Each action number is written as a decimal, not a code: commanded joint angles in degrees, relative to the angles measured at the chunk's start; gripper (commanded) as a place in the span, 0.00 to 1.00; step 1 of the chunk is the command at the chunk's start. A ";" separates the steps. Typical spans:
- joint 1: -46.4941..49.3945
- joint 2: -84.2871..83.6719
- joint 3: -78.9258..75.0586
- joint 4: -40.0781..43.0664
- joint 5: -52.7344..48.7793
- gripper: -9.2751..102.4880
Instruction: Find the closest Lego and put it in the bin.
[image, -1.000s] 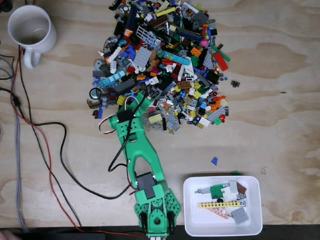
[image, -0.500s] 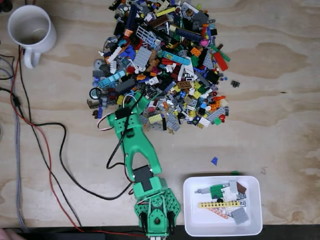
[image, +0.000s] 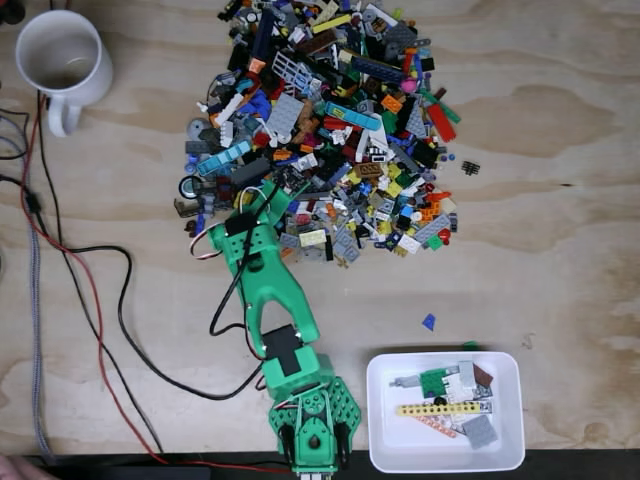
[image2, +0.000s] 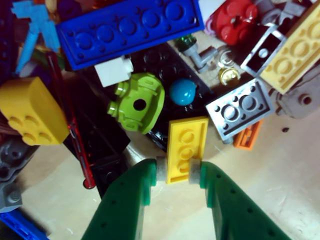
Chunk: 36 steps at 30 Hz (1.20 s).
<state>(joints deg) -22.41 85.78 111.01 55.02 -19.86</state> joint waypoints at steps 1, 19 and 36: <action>0.00 0.62 -3.60 0.26 -0.35 0.14; 3.60 5.62 -14.59 14.77 -3.16 0.08; 69.96 26.28 -20.39 37.09 -38.41 0.08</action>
<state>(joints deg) 29.09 104.77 89.47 91.76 -51.77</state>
